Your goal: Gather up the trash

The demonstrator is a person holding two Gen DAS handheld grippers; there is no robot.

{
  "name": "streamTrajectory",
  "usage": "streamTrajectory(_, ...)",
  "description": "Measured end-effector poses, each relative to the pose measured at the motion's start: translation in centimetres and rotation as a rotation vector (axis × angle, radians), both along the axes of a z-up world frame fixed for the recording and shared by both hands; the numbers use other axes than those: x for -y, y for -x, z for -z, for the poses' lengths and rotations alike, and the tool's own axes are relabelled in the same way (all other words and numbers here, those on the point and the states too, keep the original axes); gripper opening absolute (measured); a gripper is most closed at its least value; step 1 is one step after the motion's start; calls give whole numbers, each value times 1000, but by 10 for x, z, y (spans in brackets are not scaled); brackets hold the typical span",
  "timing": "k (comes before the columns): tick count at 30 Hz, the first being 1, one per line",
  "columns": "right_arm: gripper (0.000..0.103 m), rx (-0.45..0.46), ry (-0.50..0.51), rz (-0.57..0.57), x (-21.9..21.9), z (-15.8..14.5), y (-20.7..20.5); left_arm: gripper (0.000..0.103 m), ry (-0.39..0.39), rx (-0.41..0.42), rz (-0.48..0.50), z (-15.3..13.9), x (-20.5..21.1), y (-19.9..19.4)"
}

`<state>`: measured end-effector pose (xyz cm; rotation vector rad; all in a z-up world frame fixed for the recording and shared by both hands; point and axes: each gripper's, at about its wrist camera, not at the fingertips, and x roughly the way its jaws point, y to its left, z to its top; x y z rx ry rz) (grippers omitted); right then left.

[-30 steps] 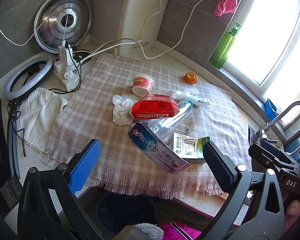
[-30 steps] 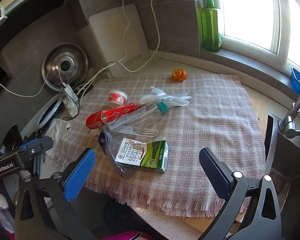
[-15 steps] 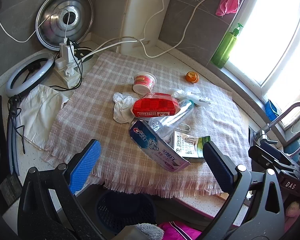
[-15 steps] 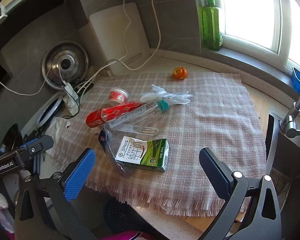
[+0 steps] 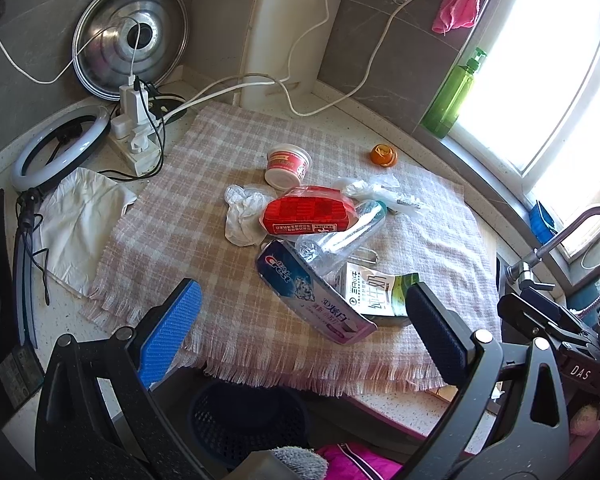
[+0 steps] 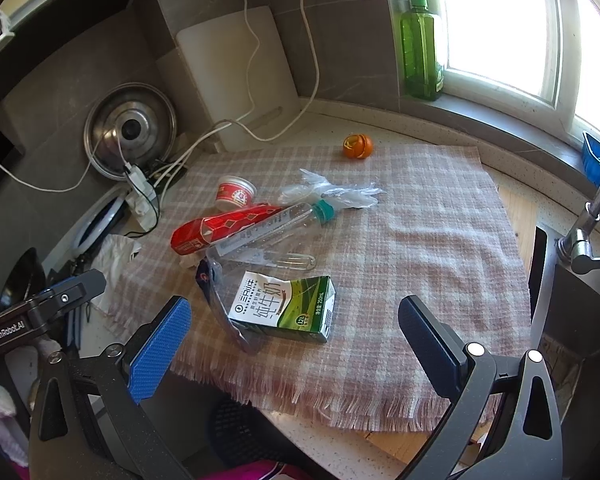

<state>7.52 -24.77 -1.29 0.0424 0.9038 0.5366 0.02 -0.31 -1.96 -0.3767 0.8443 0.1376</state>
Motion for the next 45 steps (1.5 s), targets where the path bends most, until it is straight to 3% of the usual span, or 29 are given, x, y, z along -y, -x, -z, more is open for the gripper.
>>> streamTrajectory(25, 102, -9, 0, -16, 11, 0, -18, 103, -5, 1, -19, -1, 3, -6)
streamTrajectory(45, 102, -4, 17, -82, 23, 6, -98, 103, 31, -9, -74, 1, -27, -64)
